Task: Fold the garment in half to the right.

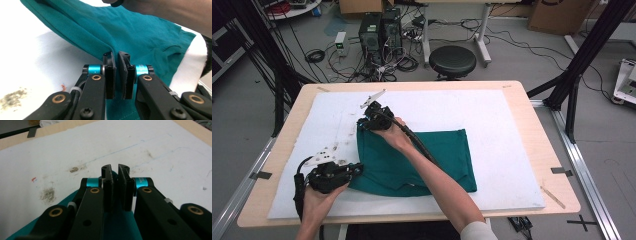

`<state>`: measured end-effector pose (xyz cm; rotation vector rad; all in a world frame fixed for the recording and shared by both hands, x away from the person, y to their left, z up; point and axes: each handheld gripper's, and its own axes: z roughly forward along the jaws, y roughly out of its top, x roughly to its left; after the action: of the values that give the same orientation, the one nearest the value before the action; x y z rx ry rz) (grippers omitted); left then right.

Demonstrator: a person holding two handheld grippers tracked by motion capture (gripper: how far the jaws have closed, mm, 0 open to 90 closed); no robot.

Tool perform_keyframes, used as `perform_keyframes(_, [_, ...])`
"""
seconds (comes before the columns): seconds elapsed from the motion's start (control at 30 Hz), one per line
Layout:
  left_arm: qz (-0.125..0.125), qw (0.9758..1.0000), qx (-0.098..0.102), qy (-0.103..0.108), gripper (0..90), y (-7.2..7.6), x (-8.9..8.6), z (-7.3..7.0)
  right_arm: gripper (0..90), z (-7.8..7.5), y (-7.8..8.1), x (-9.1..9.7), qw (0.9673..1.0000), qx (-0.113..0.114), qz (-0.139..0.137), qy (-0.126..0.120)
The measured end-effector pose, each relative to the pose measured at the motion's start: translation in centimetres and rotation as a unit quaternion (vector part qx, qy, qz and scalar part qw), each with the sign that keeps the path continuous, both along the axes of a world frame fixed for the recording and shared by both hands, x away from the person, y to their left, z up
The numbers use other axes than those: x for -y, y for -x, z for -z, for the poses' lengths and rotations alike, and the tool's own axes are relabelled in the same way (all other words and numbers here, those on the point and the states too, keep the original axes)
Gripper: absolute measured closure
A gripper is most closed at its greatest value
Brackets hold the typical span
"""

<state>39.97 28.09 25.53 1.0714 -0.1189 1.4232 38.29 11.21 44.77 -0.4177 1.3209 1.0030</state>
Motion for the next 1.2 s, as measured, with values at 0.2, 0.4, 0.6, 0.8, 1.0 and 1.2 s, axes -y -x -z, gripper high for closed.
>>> perform_keyframes(0.2, [0.003, 0.9999, 0.004, -0.013, 84.1, -0.1, 1.0, 0.0, 84.3, 0.0, 0.3, 0.7, 0.9999, -0.01, 0.002, 0.006])
perform_keyframes(0.4, [0.006, 0.9997, 0.008, -0.022, 84.1, -0.1, 2.2, 0.0, 84.2, 0.1, 0.3, 1.8, 1.0, -0.003, 0.003, 0.006])
perform_keyframes(0.6, [0.006, 0.9993, 0.01, -0.037, 84.0, -0.1, 4.0, -0.2, 84.2, 0.3, 0.2, 4.1, 1.0, -0.004, 0.007, -0.003])
perform_keyframes(0.8, [0.006, 0.9982, 0.01, -0.058, 84.1, 0.0, 6.1, -0.8, 84.2, 0.3, 0.5, 6.5, 0.9999, -0.002, 0.004, -0.016])
perform_keyframes(1.0, [-0.001, 0.9971, 0.009, -0.075, 84.1, -0.1, 8.1, -1.5, 84.1, 0.2, 0.5, 8.3, 0.9996, 0.001, 0.015, -0.023])
perform_keyframes(1.2, [0.004, 0.996, 0.008, -0.088, 84.2, -0.1, 9.6, -2.1, 84.1, 0.2, 0.6, 10.4, 0.9992, 0.003, 0.012, -0.038])
